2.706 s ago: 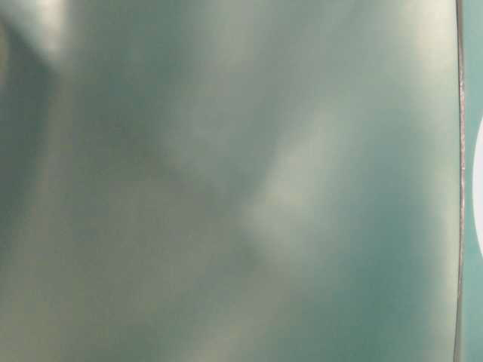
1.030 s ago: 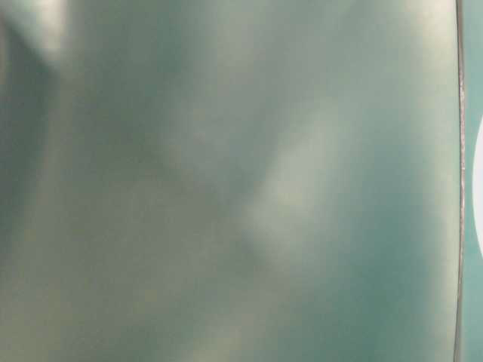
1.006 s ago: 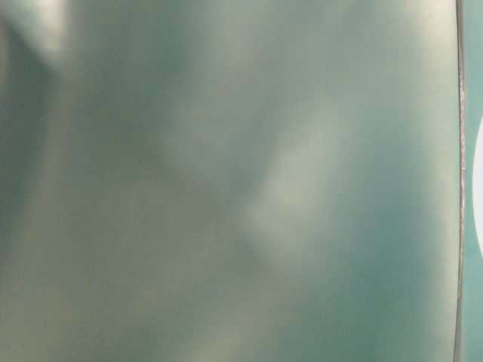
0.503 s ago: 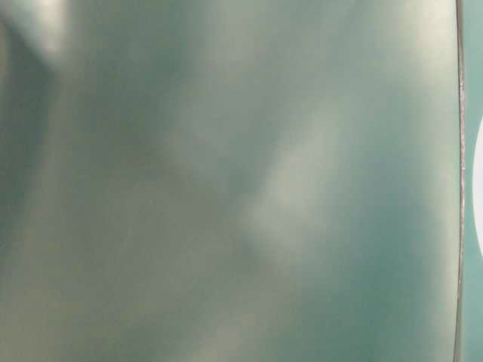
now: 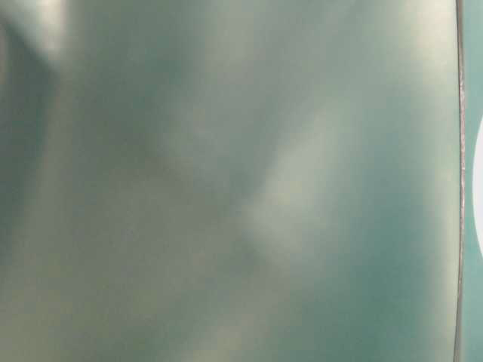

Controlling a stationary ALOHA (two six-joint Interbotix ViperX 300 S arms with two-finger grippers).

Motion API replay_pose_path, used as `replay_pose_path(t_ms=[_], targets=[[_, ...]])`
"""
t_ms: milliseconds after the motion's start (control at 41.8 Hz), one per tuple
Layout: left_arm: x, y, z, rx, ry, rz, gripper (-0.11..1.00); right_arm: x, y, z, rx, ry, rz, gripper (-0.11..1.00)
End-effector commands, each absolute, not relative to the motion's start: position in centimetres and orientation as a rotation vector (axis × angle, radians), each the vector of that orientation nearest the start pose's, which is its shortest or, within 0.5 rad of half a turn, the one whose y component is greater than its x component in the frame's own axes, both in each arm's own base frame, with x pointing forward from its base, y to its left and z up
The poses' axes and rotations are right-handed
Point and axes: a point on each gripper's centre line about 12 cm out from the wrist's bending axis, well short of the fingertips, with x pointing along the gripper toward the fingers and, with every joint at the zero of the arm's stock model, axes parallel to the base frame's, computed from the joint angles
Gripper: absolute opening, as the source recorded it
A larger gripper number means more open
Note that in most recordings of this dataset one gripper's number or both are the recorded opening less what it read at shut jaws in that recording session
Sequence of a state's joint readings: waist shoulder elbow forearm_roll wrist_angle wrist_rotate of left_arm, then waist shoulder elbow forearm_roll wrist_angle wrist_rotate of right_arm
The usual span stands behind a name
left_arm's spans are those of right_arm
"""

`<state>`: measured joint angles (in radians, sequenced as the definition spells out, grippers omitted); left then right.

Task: Scoop the yellow hexagonal prism block from the bowl with a spoon using the right arm.
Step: 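Close the right gripper on the red spoon handle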

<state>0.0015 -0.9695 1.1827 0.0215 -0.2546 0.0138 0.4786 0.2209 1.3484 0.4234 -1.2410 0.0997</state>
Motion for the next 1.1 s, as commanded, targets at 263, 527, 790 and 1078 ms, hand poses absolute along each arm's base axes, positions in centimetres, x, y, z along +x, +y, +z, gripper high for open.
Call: replay_pose_path(t_ms=[263, 527, 790, 1078], targets=[[20.0, 0.0, 29.2, 0.039, -0.044, -0.002, 0.01, 22.4, 6.7, 7.2, 0.094, 0.311, 0.049, 0.56], [20.0, 0.0, 29.2, 0.039, -0.044, -0.002, 0.01, 22.6, 6.8, 7.3, 0.093, 0.306, 0.051, 0.56], [20.0, 0.0, 29.2, 0.038, -0.046, -0.002, 0.01, 22.8, 6.9, 7.4, 0.096, 0.299, 0.049, 0.3], [20.0, 0.0, 29.3, 0.039, -0.049, -0.002, 0.01, 22.8, 6.9, 10.0, 0.146, 0.218, 0.062, 0.23]])
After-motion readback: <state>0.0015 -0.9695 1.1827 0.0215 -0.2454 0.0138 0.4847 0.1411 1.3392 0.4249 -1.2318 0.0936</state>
